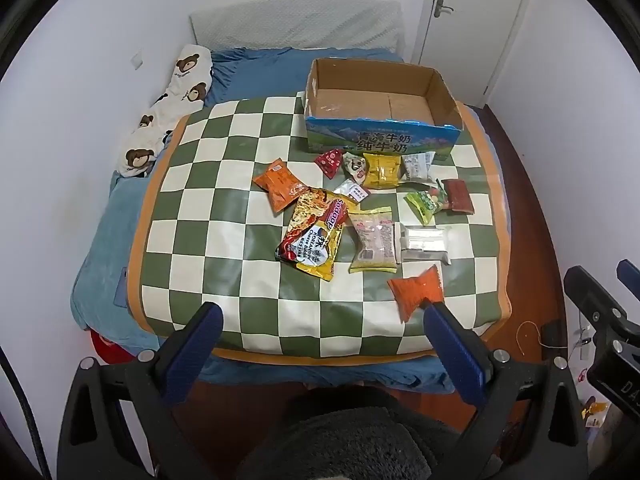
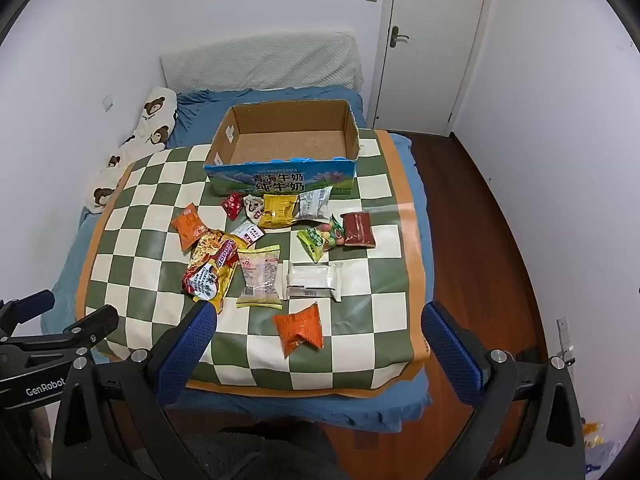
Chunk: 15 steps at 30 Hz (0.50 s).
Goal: Organize snacks
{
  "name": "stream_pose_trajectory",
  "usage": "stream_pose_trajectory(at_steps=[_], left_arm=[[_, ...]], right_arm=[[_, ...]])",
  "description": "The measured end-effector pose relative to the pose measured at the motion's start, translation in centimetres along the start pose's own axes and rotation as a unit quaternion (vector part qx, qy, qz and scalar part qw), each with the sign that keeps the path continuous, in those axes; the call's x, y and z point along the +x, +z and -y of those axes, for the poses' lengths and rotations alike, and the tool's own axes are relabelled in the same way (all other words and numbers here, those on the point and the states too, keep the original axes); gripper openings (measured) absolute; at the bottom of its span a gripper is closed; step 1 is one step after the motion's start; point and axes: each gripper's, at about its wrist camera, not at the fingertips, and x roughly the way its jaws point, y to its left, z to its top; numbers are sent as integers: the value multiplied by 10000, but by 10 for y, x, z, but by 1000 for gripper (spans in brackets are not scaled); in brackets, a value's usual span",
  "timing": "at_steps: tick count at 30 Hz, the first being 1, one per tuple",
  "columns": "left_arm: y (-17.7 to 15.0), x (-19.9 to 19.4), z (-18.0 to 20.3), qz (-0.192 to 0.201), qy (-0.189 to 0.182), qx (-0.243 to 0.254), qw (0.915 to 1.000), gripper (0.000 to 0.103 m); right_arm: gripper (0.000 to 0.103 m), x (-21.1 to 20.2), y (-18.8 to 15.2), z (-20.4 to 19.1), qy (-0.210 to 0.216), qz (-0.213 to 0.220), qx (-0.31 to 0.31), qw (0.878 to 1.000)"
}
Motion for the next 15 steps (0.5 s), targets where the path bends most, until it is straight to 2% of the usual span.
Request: stream_pose_trajectory(at_steps=[3,6,15], left_arm=[[-3,-5,6,88,72,105,9999,103],[0,-4,11,9,152,100,9998,103],[-9,-10,3,86,41,47,9999,103]], right_arm=[[103,0,-1,0,14,23,6,10000],[103,-1,-3,0,15,8,20,10000],[103,-3,-6,6,74,-89,-21,9999]])
